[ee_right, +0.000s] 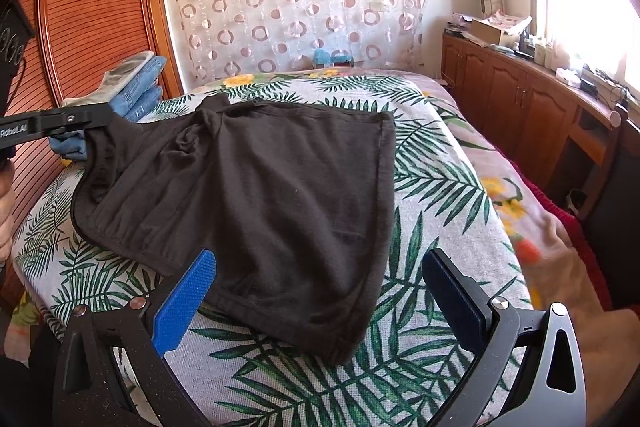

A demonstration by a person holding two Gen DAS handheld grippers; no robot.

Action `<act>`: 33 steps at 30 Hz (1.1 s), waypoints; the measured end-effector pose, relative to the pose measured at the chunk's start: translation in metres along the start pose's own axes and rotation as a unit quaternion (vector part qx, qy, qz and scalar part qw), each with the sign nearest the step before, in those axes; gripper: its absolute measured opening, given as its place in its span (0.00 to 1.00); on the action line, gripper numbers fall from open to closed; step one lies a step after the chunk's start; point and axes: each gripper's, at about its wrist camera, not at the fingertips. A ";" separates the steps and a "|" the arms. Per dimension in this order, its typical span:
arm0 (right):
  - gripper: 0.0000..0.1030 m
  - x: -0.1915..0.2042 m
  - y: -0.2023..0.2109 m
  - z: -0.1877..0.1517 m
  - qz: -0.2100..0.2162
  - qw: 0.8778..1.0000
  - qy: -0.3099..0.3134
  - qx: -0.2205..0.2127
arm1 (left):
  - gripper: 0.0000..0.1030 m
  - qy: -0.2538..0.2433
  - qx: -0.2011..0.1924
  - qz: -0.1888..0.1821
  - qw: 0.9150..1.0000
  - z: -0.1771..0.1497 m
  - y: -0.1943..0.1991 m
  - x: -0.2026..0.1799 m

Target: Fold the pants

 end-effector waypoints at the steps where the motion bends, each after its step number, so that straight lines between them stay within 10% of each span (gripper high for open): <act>1: 1.00 0.000 0.000 0.000 0.000 1.000 -0.001 -0.001 | 0.04 -0.003 0.002 -0.003 1.000 0.002 -0.003 -0.003; 16: 1.00 0.000 0.000 -0.002 -0.007 1.000 -0.001 0.001 | 0.06 -0.028 0.035 -0.015 0.999 -0.001 -0.030 -0.021; 25: 1.00 0.002 -0.001 0.002 -0.008 1.000 0.003 0.003 | 0.75 0.000 0.006 0.015 1.000 -0.010 -0.010 0.004; 33: 0.99 0.008 -0.005 0.006 -0.002 1.000 0.011 0.003 | 0.75 0.021 0.001 0.053 0.998 -0.030 0.007 0.032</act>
Point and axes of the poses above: each gripper's, at about its wrist camera, not at the fingertips, and y roughly against the way its jaws point, x to its left, z to its top, and after that the axes turned 4 degrees about y, right-handed
